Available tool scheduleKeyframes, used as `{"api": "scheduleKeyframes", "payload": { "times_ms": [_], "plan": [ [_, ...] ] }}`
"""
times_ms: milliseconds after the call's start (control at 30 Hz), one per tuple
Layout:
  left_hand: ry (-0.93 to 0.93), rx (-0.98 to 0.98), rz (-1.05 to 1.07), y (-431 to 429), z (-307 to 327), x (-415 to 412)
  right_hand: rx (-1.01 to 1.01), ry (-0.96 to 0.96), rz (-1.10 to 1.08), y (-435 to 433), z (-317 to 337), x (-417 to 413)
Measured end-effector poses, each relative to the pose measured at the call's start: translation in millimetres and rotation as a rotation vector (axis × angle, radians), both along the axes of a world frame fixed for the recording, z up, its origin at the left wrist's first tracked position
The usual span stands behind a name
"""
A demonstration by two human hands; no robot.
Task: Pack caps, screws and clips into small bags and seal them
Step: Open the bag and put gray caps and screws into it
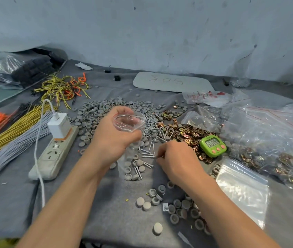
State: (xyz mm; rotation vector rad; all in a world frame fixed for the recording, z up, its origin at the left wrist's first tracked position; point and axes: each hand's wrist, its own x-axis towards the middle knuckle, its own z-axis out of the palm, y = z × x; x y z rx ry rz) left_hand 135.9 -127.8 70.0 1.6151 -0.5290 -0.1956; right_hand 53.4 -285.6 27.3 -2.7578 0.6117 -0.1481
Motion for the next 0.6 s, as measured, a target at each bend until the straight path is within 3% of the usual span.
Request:
{"api": "scheduleKeyframes", "payload": {
  "times_ms": [133, 200, 300, 367, 433, 500, 567, 600],
  "plan": [
    [-0.278, 0.297, 0.088, -3.5, -5.2, -3.4, 0.028, 0.001, -0.023, -3.5, 1.5, -1.7],
    [-0.367, 0.444, 0.095, -8.1, -7.4, -7.9, 0.187, -0.183, -0.053, -4.2, 4.4, -4.2],
    [-0.436, 0.561, 0.076, -17.2, -10.9, -13.9, 0.576, -0.619, -0.024, -5.4, 18.6, -5.2],
    [-0.456, 0.614, 0.055, -22.1, -11.9, -17.1, 0.721, -0.682, 0.074, -5.9, 24.7, -6.0],
    [-0.438, 0.644, 0.036, -24.1, -11.7, -18.7, 0.713, -0.6, 0.156, -1.7, 25.2, -6.4],
    [-0.379, 0.597, 0.02, -22.8, -10.6, -17.3, 0.872, -0.592, 0.166, 0.1, 22.6, -4.1],
    [-0.289, 0.486, 0.05, -17.6, -7.9, -12.5, 1.112, -0.652, 0.024, -2.6, 23.5, -1.2],
    [-0.231, 0.413, 0.078, -14.0, -5.7, -9.6, 1.131, -0.673, -0.066, -4.9, 23.2, -0.6]
  ]
}}
